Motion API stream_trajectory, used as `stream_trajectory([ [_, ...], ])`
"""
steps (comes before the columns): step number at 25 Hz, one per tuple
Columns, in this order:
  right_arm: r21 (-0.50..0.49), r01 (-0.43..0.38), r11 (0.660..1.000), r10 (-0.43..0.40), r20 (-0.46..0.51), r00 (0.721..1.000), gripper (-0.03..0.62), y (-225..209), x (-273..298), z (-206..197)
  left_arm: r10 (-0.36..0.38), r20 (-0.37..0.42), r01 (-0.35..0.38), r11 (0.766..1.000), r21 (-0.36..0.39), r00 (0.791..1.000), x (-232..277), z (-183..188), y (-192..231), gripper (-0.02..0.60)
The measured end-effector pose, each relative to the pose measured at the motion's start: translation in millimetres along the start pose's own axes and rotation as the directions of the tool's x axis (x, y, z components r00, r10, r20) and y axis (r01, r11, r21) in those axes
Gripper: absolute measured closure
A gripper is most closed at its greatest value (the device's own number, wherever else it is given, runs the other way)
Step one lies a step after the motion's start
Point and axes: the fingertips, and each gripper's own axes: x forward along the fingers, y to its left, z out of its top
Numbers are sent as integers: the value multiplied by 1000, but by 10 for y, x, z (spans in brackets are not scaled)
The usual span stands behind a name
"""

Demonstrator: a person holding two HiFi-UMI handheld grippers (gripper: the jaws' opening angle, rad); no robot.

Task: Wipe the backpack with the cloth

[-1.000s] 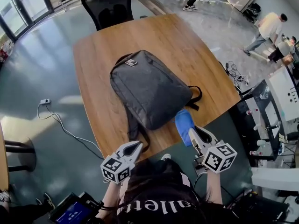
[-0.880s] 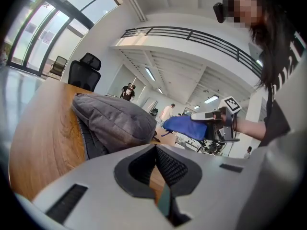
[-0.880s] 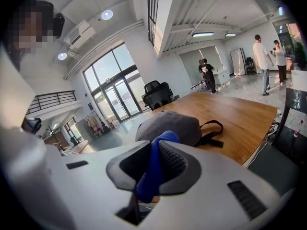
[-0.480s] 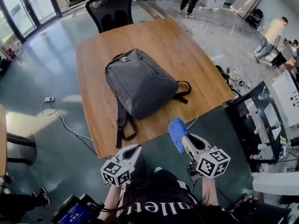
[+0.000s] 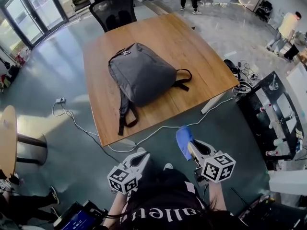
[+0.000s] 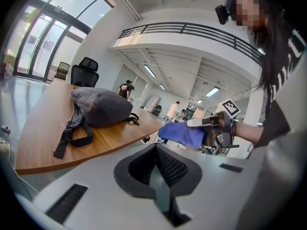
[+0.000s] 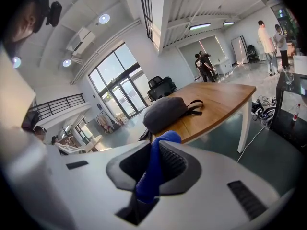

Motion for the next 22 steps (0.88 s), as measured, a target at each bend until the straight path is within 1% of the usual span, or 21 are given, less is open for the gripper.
stream_trajectory([
  [4, 9, 7, 1000, -7, 6, 1000, 533, 89, -108, -137, 5, 1, -5, 1000, 20, 1000, -121, 46, -49, 580],
  [7, 29, 23, 999, -24, 26, 999, 533, 177, -153, -182, -19, -2, 19, 999, 48, 1000, -144, 106, -49, 580],
  [11, 52, 53, 997, -56, 52, 997, 533, 390, -118, -252, -46, -2, 46, 996, 76, 999, -320, 205, 89, 580],
  [15, 72, 72, 995, -77, 73, 994, 533, 782, 10, -352, -76, -5, 76, 993, 93, 997, -665, 253, 281, 580],
  [22, 93, 81, 992, -89, 80, 993, 533, 1534, 380, -702, -113, -53, 118, 989, 91, 992, -1351, 9, 691, 580],
])
